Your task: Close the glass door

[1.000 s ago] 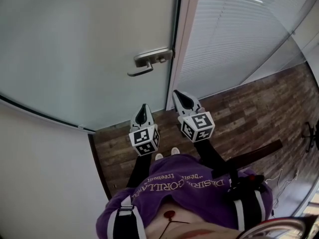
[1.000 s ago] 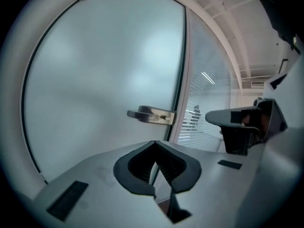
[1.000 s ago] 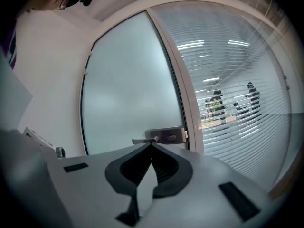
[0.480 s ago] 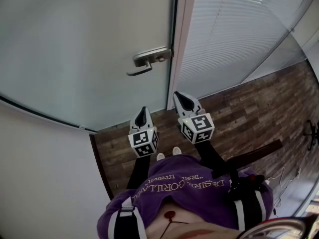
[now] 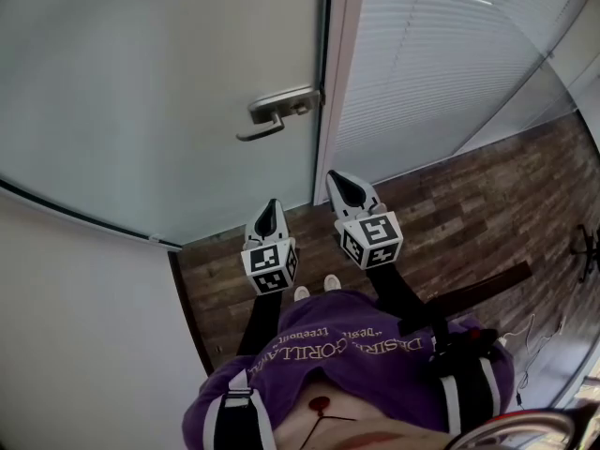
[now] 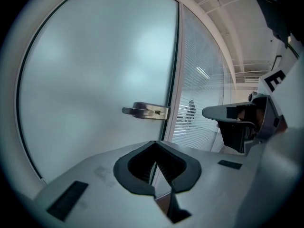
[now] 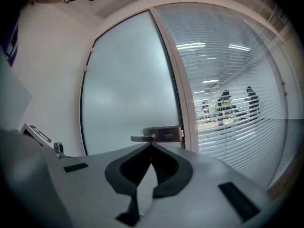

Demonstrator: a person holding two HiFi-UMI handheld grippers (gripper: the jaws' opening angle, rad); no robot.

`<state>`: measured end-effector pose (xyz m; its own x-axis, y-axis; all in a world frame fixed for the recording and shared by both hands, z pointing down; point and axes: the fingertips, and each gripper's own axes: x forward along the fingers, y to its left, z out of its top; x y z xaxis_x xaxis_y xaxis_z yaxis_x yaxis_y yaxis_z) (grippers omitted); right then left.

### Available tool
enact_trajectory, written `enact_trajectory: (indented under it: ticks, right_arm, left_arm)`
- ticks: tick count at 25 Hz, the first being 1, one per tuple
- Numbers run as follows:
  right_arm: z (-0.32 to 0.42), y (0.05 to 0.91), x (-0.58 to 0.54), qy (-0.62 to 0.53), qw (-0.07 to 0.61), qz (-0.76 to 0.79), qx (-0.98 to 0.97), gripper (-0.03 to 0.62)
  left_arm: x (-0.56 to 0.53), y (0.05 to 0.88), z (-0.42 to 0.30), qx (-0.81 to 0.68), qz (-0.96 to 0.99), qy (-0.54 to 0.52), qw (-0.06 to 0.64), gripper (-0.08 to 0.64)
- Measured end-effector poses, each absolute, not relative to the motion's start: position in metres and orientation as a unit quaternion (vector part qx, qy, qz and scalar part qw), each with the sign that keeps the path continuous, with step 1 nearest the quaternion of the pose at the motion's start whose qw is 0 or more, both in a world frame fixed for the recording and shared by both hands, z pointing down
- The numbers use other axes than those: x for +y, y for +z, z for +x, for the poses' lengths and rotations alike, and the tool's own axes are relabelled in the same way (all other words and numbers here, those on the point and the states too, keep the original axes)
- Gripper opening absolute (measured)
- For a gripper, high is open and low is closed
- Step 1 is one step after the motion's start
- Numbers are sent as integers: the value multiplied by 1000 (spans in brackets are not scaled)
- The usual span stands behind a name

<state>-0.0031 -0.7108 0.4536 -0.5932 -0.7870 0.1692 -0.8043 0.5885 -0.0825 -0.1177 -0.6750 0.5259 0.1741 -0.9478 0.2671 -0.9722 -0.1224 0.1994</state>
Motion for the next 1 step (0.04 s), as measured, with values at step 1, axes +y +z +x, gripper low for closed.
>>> enact_trajectory:
  ticks: [1]
  right_arm:
    - [-3, 453, -710, 75, 58, 447, -890, -11]
  left_arm:
    - [-675, 525, -117, -642, 748, 38, 164, 2]
